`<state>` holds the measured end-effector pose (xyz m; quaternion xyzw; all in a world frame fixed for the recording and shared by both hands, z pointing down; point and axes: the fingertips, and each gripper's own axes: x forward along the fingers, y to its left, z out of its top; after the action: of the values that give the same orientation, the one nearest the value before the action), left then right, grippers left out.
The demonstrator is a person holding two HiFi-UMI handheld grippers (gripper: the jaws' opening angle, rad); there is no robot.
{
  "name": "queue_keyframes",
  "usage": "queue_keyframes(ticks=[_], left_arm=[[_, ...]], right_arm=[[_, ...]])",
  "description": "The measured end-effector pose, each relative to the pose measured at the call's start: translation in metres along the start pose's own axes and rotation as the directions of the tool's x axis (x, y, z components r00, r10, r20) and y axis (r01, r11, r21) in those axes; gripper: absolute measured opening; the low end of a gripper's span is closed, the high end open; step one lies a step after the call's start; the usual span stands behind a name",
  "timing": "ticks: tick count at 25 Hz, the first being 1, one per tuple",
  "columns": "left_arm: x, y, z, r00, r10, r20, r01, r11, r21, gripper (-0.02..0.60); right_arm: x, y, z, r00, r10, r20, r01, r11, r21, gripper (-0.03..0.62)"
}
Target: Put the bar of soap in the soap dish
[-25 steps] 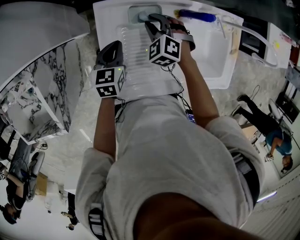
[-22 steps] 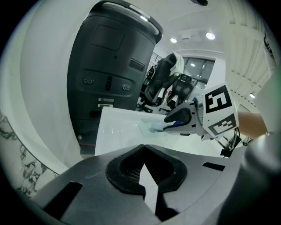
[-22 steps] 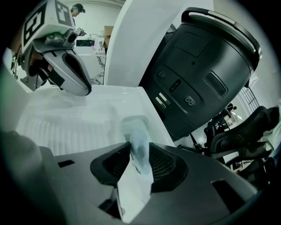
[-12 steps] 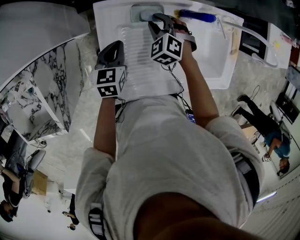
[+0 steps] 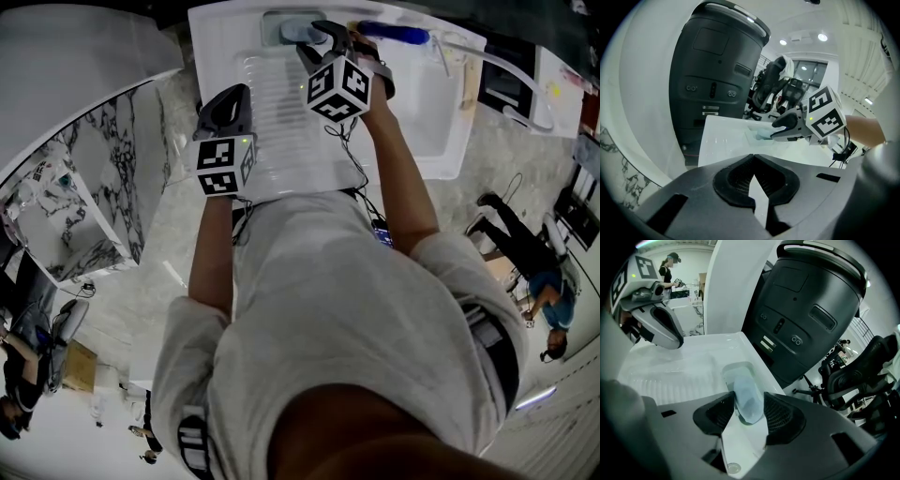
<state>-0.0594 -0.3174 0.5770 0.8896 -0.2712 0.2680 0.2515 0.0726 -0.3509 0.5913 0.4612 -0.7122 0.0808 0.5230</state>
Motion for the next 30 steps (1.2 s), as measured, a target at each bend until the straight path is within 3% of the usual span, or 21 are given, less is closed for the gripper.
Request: queue_keyframes(ticks=[8,20,28,30], left_arm=[[-0.007,-0.013,0.002,1.0,-0.004,0.01,0.004,1.0,0.009,0.018],[-0.019,-0.022,0.001,1.0,0.007,0.023,-0.007,1.0,0.004,0.018],[-0.023,-0.031,0.006,0.999,0.019,0.032,-0.02,0.999,0.027,0.018],[-0.022,-0.037,0.007,0.999,0.013,0.031,-0.014,0.999,0.033,0.018]], right_arm=[[-0.001,-0.007,0.0,1.0,-0.013,0.004,0.013,1.0,0.028,0.195],[0.004,-0.008,0.013,0.993,0.032,0.117,-0.053,0.982,0.182,0.193],[-0.028,-0.005,0.014,0.973,-0.007,0.232,-0.072,0.941,0.331,0.186],[-0.038,0.001,0.007,0.969,-0.01,0.247,-0.088,0.92,0.382,0.143]])
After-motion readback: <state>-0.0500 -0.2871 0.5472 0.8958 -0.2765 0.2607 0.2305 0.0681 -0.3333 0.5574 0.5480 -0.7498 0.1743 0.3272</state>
